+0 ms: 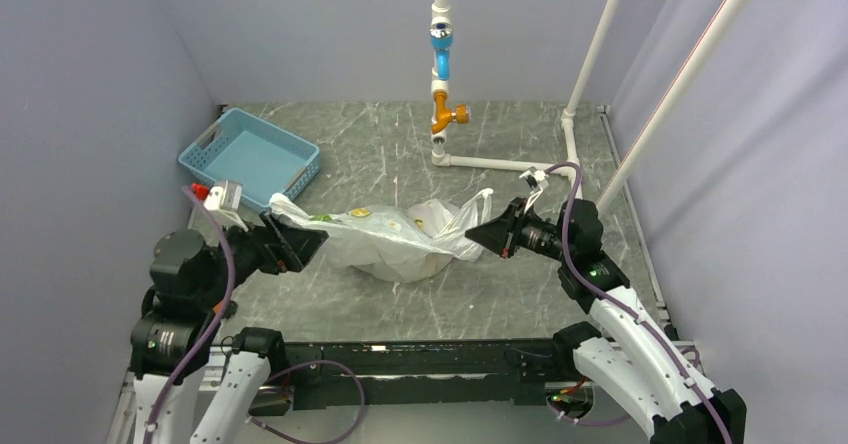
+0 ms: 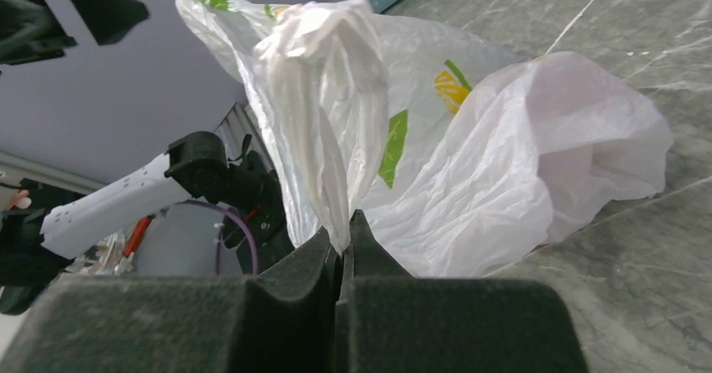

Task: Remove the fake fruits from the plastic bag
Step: Adjust the plastic bag at the center of the board.

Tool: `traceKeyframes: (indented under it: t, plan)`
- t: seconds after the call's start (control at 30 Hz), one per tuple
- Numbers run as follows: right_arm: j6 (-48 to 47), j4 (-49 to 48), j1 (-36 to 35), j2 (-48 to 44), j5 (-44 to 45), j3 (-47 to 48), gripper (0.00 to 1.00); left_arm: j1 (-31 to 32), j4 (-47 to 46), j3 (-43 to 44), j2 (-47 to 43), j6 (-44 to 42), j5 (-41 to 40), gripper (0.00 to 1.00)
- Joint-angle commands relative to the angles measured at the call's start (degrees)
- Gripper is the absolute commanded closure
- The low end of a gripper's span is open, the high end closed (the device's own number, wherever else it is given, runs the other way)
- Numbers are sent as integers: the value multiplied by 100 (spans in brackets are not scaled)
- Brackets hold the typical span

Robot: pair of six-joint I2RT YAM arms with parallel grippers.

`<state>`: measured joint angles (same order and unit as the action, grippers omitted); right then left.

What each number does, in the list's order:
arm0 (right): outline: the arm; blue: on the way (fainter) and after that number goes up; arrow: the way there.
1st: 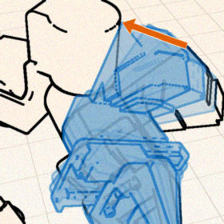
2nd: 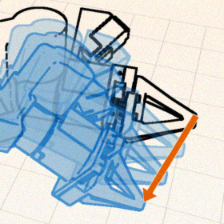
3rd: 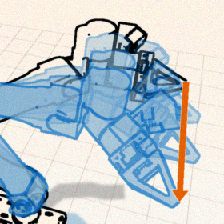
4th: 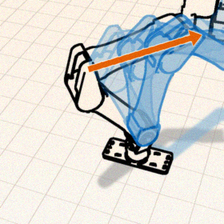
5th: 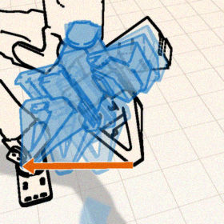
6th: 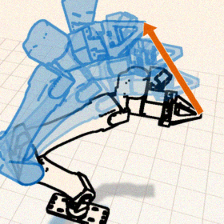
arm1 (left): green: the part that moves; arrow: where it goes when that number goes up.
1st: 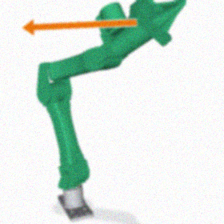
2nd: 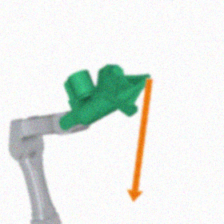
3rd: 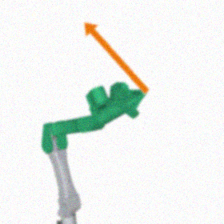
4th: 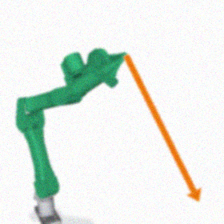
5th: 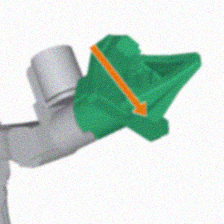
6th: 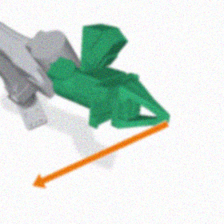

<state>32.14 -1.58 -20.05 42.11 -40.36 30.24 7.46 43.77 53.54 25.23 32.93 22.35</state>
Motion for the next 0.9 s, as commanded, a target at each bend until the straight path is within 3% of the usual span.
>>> traceKeyframes:
  t: [0.0, 0.13, 0.27, 0.37, 0.47, 0.57, 0.63, 0.77, 0.87]
  plan:
    - [-109, -206, -195, -65, 70, 196, 100, -21, -47, 418, -49, -33, 1536, 3]
    - [-144, -97, -428, -157, 268, 222, 100, 10, -950, 102, 87, 544, 2519, 8]
    - [-237, 86, -674, -256, 577, 290, 88, 636, -997, 145, 410, 426, 1794, 12]
    - [-315, 125, -777, -184, 681, 298, 80, 2386, -1160, 612, 1266, 186, 469, 16]
    - [-351, 132, -797, -37, 689, 370, 78, 4117, -164, 1848, 2669, -547, -1449, 16]
    - [-424, 552, -811, 42, 830, 552, 77, 4705, 163, 2451, 3493, -889, -2475, 8]
    - [-597, 951, -815, 43, 913, 716, 66, 4758, 108, 2425, 3638, -879, -2701, 1]
    - [-1153, 2062, -841, -59, 1667, 1218, 33, 4782, -436, 1745, 3383, -352, -2839, 1]
    - [-1428, 2520, -842, -164, 2099, 1579, 18, 4860, -682, 1300, 3202, -41, -3083, 1]
